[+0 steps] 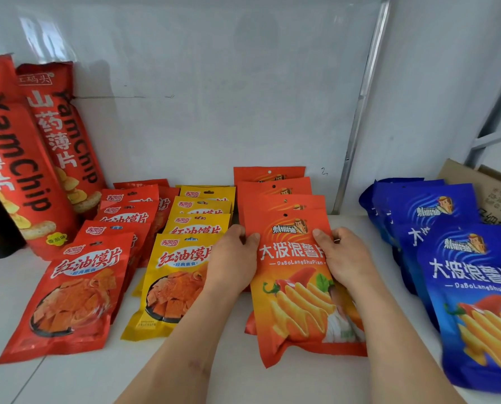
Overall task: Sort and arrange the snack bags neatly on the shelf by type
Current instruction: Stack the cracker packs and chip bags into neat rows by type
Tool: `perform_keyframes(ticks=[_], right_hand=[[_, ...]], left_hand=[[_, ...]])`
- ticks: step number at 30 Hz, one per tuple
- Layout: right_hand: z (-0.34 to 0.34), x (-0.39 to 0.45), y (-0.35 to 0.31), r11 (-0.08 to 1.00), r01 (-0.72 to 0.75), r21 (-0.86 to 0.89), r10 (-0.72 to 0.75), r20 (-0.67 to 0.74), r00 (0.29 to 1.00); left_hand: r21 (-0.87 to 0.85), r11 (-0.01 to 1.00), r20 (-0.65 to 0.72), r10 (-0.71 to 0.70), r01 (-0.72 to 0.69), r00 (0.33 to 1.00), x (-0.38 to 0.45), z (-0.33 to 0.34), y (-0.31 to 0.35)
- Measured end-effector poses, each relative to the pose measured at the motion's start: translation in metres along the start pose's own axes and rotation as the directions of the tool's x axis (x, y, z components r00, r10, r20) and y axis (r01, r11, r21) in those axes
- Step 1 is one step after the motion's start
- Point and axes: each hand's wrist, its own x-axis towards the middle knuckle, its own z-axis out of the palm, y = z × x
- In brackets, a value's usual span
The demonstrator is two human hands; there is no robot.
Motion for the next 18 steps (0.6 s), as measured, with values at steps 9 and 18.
perform_keyframes(ticks=[9,18], right_hand=[[0.004,0.002,0.002,0.996,0.029,-0.085,-0.034,-0.049,0.998],[0.011,0.003,0.001,0.995,0.028,-0.101,-0.037,-0.090,0.995]], left_hand=[[-0.491,0.823,0.171,-0.231,0.286,0.958,0.006,0.002,0.015],[-0.491,0.826,0.199,-0.201,0.275,0.959,-0.002,-0.002,0.031]])
